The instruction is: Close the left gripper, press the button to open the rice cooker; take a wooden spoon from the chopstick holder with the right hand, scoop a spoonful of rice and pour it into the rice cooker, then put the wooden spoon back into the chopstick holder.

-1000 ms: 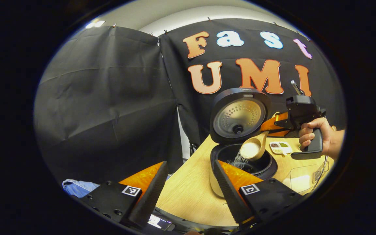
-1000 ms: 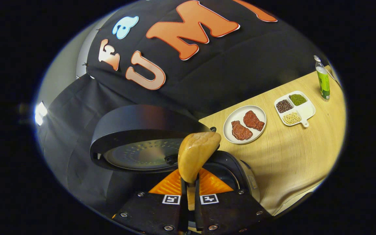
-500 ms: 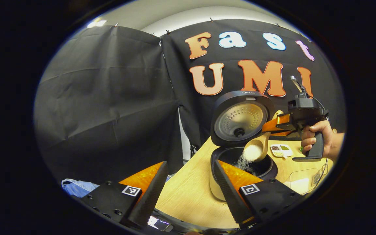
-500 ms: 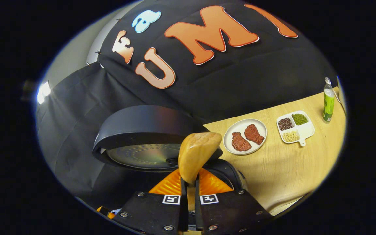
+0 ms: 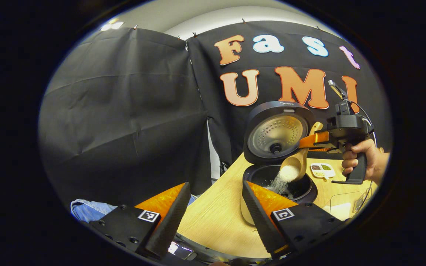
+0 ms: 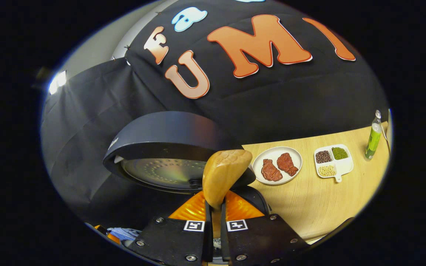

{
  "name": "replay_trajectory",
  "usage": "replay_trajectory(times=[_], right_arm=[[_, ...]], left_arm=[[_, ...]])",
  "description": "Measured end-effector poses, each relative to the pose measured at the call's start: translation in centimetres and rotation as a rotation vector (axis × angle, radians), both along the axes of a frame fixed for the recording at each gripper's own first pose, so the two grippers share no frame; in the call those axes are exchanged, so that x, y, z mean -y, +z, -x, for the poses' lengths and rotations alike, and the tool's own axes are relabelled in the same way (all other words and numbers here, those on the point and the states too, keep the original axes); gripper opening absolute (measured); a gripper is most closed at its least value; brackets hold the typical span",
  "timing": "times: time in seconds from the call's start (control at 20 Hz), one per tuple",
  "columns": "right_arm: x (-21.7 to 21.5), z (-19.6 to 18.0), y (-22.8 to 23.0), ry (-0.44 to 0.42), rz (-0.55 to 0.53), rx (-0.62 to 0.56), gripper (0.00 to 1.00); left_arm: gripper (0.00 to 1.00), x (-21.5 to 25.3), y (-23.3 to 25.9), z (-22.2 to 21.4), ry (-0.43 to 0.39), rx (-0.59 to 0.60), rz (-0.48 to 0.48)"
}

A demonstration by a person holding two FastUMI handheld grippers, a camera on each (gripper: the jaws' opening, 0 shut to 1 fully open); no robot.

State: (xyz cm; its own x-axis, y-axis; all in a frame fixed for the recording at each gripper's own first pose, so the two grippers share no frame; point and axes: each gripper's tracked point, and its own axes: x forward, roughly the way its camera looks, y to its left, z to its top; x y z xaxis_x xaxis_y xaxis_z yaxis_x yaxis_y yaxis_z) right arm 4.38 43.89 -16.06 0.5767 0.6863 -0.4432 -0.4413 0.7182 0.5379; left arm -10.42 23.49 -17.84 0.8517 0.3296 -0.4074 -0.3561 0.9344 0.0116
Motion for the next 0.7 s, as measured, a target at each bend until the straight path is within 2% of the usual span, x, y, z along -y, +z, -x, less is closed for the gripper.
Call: replay_trajectory(times=[0.7], right_arm=[[-4.0, 2.3, 0.9, 0.146, 0.053, 0.14, 0.08]], left_arm=[[0.95, -0.2, -0.7, -0.1, 0.019, -0.022, 0.007]])
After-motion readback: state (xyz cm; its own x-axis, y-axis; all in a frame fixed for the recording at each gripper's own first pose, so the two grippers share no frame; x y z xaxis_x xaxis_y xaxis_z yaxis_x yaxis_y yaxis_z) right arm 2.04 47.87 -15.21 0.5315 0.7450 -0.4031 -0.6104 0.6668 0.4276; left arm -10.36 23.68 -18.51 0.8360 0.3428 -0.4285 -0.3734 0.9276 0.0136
